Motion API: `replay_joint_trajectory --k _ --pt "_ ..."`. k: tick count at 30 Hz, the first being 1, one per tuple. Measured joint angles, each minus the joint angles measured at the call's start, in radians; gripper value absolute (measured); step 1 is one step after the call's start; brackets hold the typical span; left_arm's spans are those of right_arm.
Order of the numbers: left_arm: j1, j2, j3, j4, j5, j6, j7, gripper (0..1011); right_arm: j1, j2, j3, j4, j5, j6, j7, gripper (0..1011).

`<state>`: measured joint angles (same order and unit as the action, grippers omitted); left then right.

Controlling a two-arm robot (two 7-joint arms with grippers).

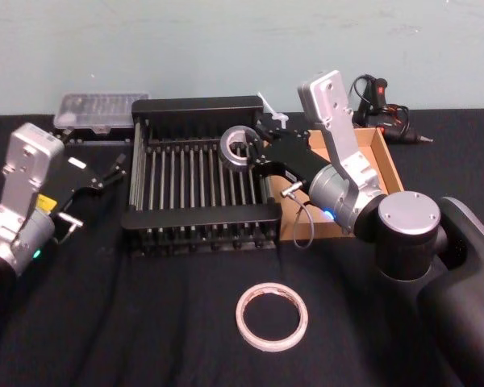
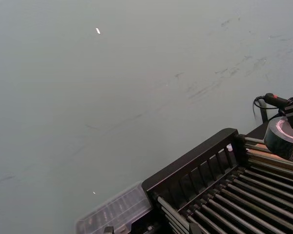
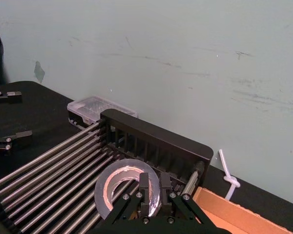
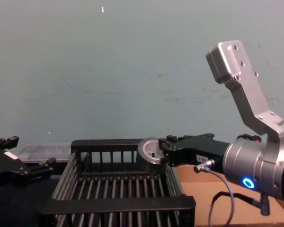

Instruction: Pick up the white tape and place it into the black box , Pick up the silver tape and place it into the brown box.

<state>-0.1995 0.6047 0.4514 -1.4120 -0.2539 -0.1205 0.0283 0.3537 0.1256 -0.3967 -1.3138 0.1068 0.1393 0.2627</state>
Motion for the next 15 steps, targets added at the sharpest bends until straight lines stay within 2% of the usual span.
replay_joint_trajectory --k 15 --pt "0.000 0.000 0.000 0.000 0.000 0.000 0.000 1001 0.000 0.000 0.000 0.000 0.000 0.000 0.000 137"
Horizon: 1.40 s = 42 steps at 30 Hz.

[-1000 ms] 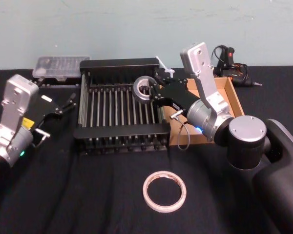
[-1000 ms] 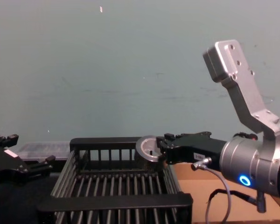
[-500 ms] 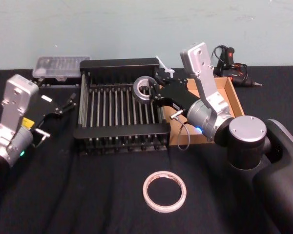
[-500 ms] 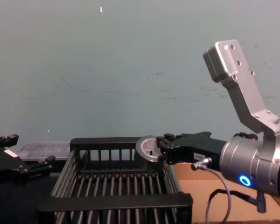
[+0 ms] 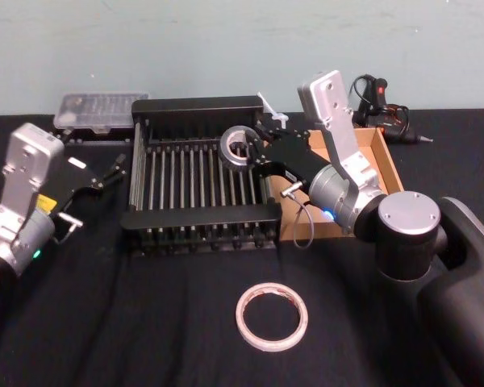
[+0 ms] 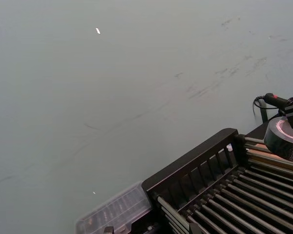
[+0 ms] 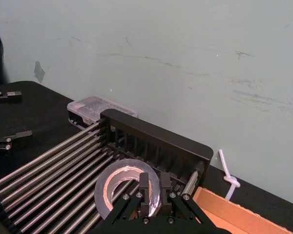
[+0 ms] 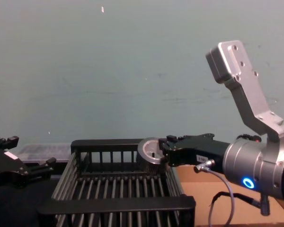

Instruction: Pick up the white tape and place it into the black box , Pick up the silver tape and place it into the brown box.

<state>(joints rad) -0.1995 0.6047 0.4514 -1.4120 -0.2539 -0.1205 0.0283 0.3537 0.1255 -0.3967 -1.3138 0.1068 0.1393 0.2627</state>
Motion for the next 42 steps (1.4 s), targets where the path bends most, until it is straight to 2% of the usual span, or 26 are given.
replay_joint_trajectory --k 12,15,18,19,22,28,29,32,40,42 --pt "0.000 0.000 0.000 0.000 0.000 0.000 0.000 1001 0.000 0.000 0.000 0.000 0.000 0.000 0.000 137" --pt "0.000 0.000 0.000 0.000 0.000 0.000 0.000 1002 0.000 0.000 0.000 0.000 0.000 0.000 0.000 189" --pt "0.000 0.000 0.000 0.000 0.000 0.000 0.000 1001 0.000 0.000 0.000 0.000 0.000 0.000 0.000 300" --pt "0.000 0.000 0.000 0.000 0.000 0.000 0.000 1001 0.000 0.000 0.000 0.000 0.000 0.000 0.000 300" --pt "0.000 0.000 0.000 0.000 0.000 0.000 0.000 1001 0.000 0.000 0.000 0.000 0.000 0.000 0.000 437" --pt "0.000 0.000 0.000 0.000 0.000 0.000 0.000 1001 0.000 0.000 0.000 0.000 0.000 0.000 0.000 592" --pt "0.000 0.000 0.000 0.000 0.000 0.000 0.000 1001 0.000 0.000 0.000 0.000 0.000 0.000 0.000 660" --pt "0.000 0.000 0.000 0.000 0.000 0.000 0.000 1001 0.000 0.000 0.000 0.000 0.000 0.000 0.000 719" --pt "0.000 0.000 0.000 0.000 0.000 0.000 0.000 1001 0.000 0.000 0.000 0.000 0.000 0.000 0.000 979" --pt "0.000 0.000 0.000 0.000 0.000 0.000 0.000 1001 0.000 0.000 0.000 0.000 0.000 0.000 0.000 1002"
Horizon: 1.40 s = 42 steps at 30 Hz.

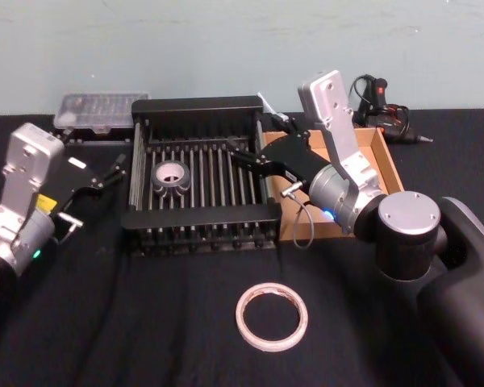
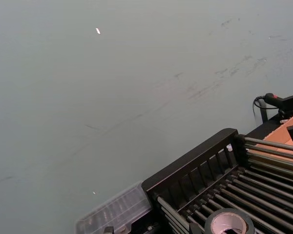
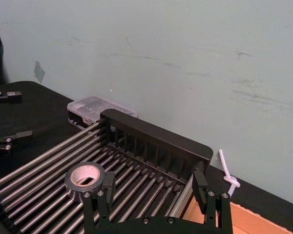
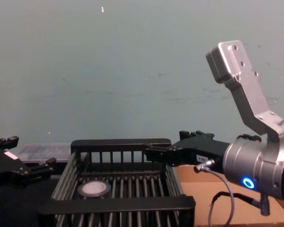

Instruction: Pick up the white tape and place it into the black box , Pick up the silver tape and place it into the brown box.

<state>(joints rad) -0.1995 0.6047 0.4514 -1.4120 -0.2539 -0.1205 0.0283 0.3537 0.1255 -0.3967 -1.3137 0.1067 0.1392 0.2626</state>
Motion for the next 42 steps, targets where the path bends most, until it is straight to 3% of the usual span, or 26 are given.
replay_joint_trajectory --k 8,20,42 --pt "0.000 0.000 0.000 0.000 0.000 0.000 0.000 1001 -0.005 0.002 0.003 -0.009 0.002 0.003 0.005 1002" --pt "0.000 0.000 0.000 0.000 0.000 0.000 0.000 1001 -0.061 0.037 0.037 -0.115 0.058 0.072 0.025 1002" --pt "0.000 0.000 0.000 0.000 0.000 0.000 0.000 1001 -0.153 0.094 0.065 -0.220 0.100 0.096 0.008 1003"
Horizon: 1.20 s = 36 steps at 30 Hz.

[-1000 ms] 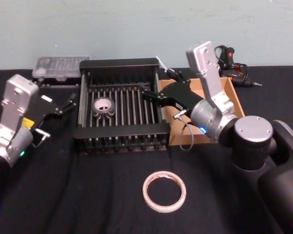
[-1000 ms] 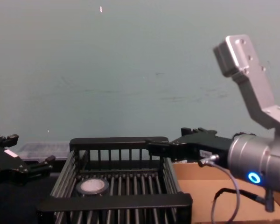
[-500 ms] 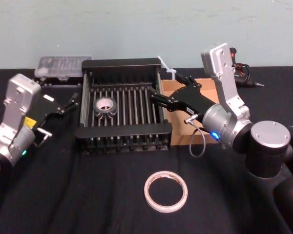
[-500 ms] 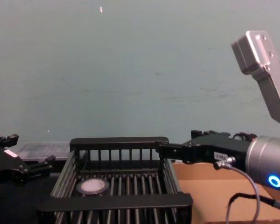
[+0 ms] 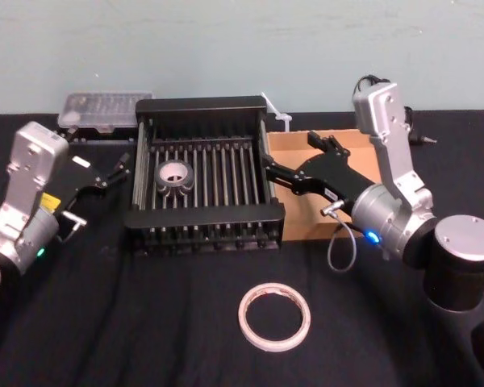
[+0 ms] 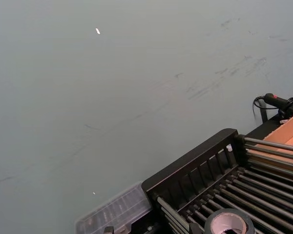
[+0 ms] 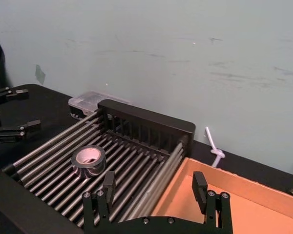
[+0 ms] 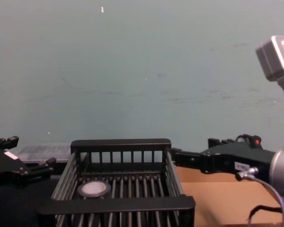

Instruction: Pick up the white tape and place it into the black box , Pick up the silver tape and place it into the brown box.

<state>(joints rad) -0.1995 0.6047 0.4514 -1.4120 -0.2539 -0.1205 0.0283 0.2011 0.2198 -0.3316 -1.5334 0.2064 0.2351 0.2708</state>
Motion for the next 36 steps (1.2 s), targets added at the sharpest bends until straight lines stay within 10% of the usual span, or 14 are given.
replay_joint_trajectory --k 36 --pt "0.000 0.000 0.000 0.000 0.000 0.000 0.000 1002 -0.119 0.084 0.077 -0.079 0.045 -0.031 -0.004 1002"
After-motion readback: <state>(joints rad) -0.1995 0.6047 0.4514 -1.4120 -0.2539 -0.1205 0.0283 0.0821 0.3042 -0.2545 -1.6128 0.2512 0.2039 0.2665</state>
